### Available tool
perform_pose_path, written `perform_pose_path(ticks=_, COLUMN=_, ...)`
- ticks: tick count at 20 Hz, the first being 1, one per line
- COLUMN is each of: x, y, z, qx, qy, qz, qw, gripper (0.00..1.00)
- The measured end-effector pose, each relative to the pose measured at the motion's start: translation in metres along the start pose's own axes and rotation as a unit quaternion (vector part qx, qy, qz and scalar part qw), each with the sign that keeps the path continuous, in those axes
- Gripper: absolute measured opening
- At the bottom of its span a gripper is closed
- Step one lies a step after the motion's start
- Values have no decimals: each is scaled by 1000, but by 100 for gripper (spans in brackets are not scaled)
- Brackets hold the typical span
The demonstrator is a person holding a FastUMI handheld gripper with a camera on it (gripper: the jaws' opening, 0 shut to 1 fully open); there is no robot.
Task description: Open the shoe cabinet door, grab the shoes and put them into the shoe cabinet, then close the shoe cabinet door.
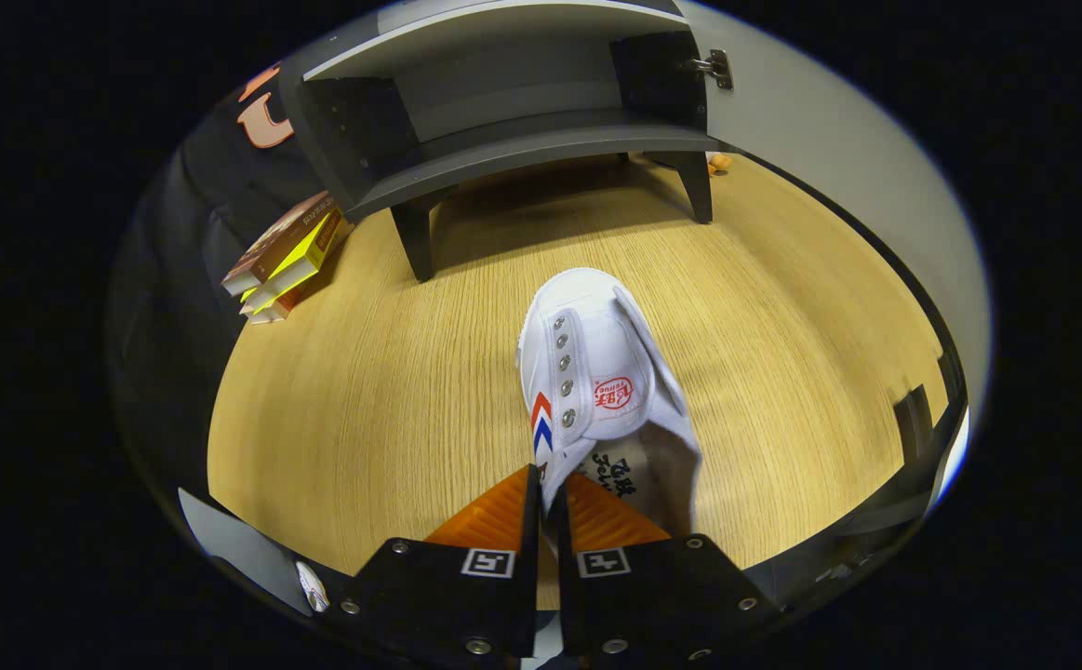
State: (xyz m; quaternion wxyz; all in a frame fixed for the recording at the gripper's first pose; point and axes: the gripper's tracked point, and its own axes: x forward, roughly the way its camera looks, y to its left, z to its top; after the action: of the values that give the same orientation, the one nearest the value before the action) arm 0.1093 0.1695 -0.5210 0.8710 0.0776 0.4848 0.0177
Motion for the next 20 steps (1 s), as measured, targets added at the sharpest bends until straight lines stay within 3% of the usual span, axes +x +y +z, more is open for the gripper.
perform_pose_path(ticks=1, x=-1, y=-1, z=0, qx=-1, qy=0, qz=-1, qw=1000, gripper=4)
perform_pose_path(ticks=3, x=-1, y=1, z=-1, qx=-7, qy=4, qz=-4, qw=1000, gripper=0)
perform_pose_path(ticks=8, x=-11, y=2, z=13, qx=-16, qy=-19, qz=-6, qw=1000, gripper=0)
perform_pose_path(ticks=20, x=-84, y=26, z=109, qx=-30, qy=-135, qz=21, qw=990, gripper=0)
